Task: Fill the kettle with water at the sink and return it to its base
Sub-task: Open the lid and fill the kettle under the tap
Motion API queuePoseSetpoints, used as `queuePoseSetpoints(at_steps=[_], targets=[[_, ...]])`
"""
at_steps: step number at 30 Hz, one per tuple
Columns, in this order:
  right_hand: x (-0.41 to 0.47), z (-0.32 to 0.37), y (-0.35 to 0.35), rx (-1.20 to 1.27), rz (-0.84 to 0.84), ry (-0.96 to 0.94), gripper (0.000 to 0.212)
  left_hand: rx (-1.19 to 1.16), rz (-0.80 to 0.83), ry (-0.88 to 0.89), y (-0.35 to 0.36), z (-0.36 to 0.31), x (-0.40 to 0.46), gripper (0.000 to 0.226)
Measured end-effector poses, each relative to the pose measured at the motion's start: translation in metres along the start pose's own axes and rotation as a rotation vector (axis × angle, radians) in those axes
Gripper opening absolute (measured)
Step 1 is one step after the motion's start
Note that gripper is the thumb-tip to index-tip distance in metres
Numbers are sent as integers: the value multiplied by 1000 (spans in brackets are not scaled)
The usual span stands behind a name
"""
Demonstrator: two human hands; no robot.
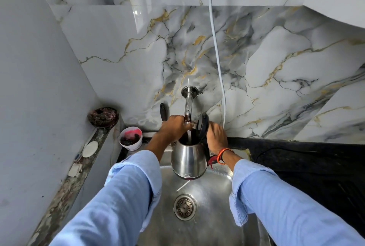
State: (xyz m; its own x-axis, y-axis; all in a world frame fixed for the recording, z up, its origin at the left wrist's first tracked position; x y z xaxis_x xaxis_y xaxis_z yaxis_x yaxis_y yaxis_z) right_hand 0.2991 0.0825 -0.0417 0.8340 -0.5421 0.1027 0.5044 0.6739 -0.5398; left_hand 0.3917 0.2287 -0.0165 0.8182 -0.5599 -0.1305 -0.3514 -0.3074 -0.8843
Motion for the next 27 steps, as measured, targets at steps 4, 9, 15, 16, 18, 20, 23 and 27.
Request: queuePoseSetpoints(at_steps=[4, 9, 15, 16, 18, 20, 23, 27], targets=[[-1, 1, -5, -7, -5, -1, 48, 50, -82, 100, 2, 10, -25, 68], [-3, 0, -11, -25, -13, -8, 48, 224, -112, 141, 5, 13, -44, 86], [-2, 4, -14, -25, -35, -46, 46, 255, -77, 113, 13, 14, -50, 98], [-2, 4, -14, -35, -38, -46, 45, 255, -79, 112, 14, 14, -50, 99], [-2, 4, -13, -40, -42, -48, 46, 251, -82, 108, 13, 15, -51, 100], [-2, 5, -13, -31, -40, -54, 45, 253, -81, 106, 13, 16, -53, 102], [-2, 5, -11, -30, -33, -53, 46, 266, -79, 108, 13, 17, -54, 103], [-2, 4, -12, -13, -38, -58, 46, 280, -74, 109, 15, 18, -55, 103]])
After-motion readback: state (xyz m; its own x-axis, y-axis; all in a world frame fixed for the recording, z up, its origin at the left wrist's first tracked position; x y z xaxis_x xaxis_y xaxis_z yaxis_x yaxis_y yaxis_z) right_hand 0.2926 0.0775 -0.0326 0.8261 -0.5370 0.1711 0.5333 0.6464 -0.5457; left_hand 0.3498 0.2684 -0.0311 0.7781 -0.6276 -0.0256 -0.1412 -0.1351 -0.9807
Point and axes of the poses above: each hand's wrist, its own x-axis towards the middle knuckle, its own y-axis out of the palm, z = x × y, the point moved 7 cm from there along x, towards the middle knuckle, and after that the axes turned 2 degrees about x, right-handed, at the moved point
